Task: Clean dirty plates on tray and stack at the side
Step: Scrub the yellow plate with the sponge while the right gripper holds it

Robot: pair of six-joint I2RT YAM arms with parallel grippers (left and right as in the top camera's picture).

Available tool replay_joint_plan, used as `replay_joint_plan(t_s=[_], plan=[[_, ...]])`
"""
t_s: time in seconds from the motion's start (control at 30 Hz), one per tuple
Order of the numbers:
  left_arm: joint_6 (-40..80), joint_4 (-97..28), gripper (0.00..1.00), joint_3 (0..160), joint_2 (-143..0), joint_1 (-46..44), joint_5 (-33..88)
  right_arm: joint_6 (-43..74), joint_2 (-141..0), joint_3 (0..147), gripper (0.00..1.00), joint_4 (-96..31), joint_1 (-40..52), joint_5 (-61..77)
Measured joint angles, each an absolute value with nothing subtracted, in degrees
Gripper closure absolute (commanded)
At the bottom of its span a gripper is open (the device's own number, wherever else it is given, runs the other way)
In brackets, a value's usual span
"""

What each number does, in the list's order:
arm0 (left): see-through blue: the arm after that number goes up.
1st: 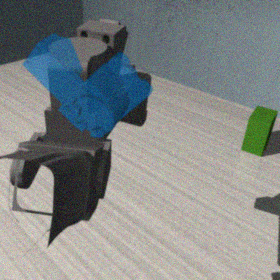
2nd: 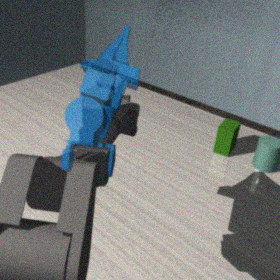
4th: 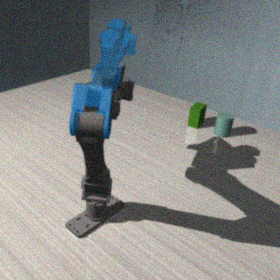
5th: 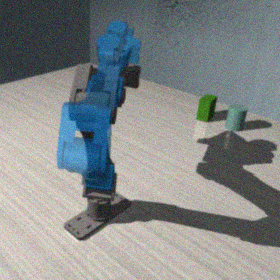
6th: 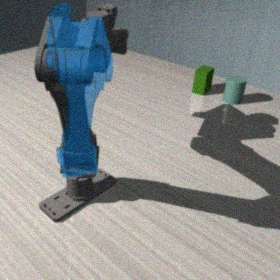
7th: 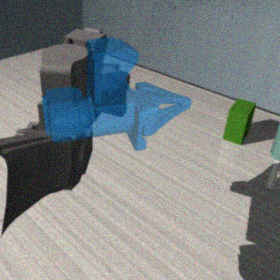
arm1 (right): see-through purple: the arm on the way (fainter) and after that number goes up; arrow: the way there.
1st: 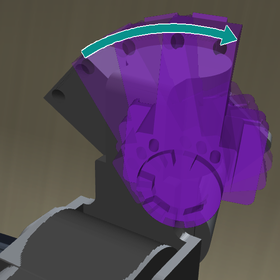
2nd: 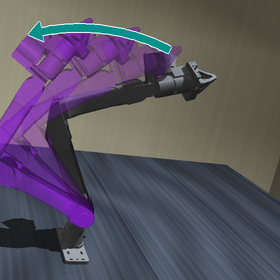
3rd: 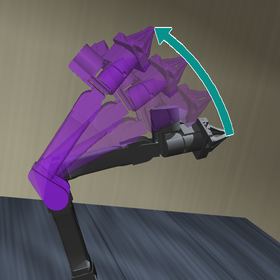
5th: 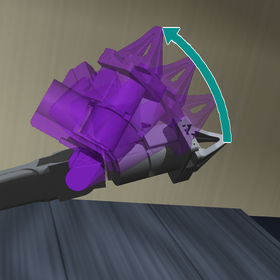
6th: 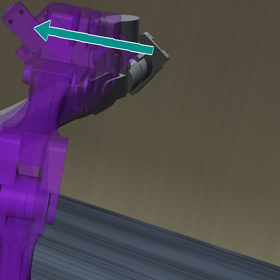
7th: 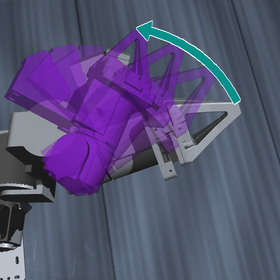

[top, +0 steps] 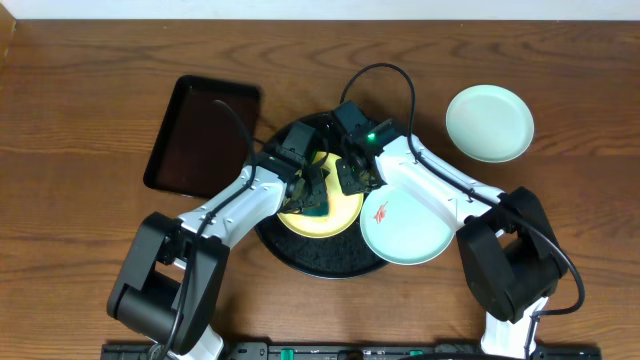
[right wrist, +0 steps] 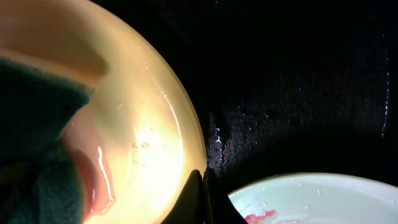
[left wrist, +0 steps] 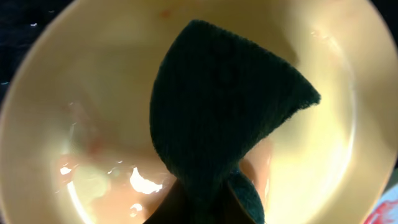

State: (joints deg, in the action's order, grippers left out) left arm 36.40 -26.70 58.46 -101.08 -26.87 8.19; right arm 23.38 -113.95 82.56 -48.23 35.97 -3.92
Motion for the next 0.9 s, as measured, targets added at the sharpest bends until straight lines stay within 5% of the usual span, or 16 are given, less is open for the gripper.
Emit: replay_joint_plan(t_s=[0.57,0.9], plan=[[36.4,-37.0,0.92,58.5,-92.9,-20.2,-3.5,23.4,-113.9,82.0,0.99,-48.0,36.0,-4.1],[37.4,-32.6,0.93,58.5,-87.9,-20.7,4.8,23.4,-113.9,82.0,0.99,-47.3,36.0,-3.8]])
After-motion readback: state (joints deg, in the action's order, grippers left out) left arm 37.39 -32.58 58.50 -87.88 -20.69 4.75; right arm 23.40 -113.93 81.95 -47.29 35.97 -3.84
